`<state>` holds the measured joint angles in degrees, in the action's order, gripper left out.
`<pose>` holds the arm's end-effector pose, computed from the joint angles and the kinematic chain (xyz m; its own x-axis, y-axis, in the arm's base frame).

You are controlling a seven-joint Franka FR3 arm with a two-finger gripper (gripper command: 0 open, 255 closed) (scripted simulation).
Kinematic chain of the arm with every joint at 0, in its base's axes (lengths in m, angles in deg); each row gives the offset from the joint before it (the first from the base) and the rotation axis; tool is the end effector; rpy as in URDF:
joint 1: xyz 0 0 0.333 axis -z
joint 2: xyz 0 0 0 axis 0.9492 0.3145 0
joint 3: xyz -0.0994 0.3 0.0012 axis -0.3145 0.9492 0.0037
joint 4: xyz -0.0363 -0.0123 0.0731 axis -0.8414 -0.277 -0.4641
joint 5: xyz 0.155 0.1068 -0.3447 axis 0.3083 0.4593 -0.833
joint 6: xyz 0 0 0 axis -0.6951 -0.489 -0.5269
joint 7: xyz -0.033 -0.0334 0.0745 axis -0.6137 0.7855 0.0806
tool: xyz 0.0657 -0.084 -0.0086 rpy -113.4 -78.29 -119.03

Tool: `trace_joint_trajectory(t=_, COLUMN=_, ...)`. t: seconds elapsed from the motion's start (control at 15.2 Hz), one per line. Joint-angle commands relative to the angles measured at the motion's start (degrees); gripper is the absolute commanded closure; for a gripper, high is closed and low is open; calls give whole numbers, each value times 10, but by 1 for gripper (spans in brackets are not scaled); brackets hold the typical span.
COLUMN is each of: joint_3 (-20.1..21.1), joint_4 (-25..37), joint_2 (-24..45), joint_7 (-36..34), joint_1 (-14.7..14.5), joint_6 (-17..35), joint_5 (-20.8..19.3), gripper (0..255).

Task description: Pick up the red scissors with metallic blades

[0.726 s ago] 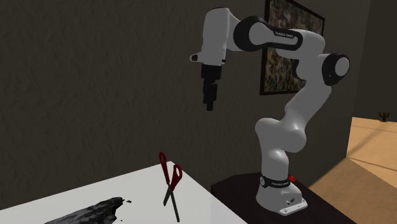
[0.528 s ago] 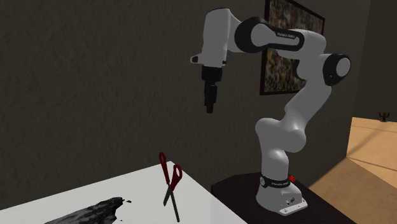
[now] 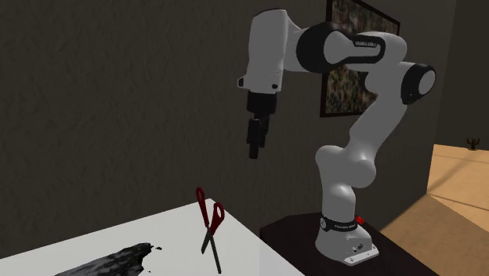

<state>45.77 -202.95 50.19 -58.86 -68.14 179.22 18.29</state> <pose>0.3324 0.1174 0.5737 0.8868 -0.4510 0.1008 -0.4603 -0.8814 0.1063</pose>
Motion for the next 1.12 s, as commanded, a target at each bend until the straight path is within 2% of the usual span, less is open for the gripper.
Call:
trace_joint_trajectory(t=0.0, joint_3=35, joint_4=12, joint_2=22, joint_7=-75, joint_1=10, joint_6=12, joint_5=20, gripper=0)
trace_joint_trajectory(t=0.26, joint_3=101, joint_4=49, joint_2=86, joint_7=-211, joint_1=39, joint_6=43, joint_5=39, gripper=0)
trace_joint_trajectory(t=0.53, joint_3=166, joint_4=102, joint_2=165, joint_7=-351, joint_1=75, joint_6=74, joint_5=35, gripper=0)
trace_joint_trajectory(t=0.73, joint_3=215, joint_4=151, joint_2=237, joint_7=-462, joint_1=103, joint_6=93, joint_5=12, gripper=0)
trace_joint_trajectory(t=0.92, joint_3=257, joint_4=209, joint_2=321, joint_7=-579, joint_1=124, joint_6=106, joint_5=-34, gripper=0)
trace_joint_trajectory(t=0.99, joint_3=266, joint_4=225, joint_2=345, joint_7=-611, joint_1=126, joint_6=108, joint_5=-49, gripper=0)
trace_joint_trajectory(t=1.06, joint_3=265, joint_4=218, joint_2=346, joint_7=-612, joint_1=124, joint_6=115, joint_5=-50, gripper=0)
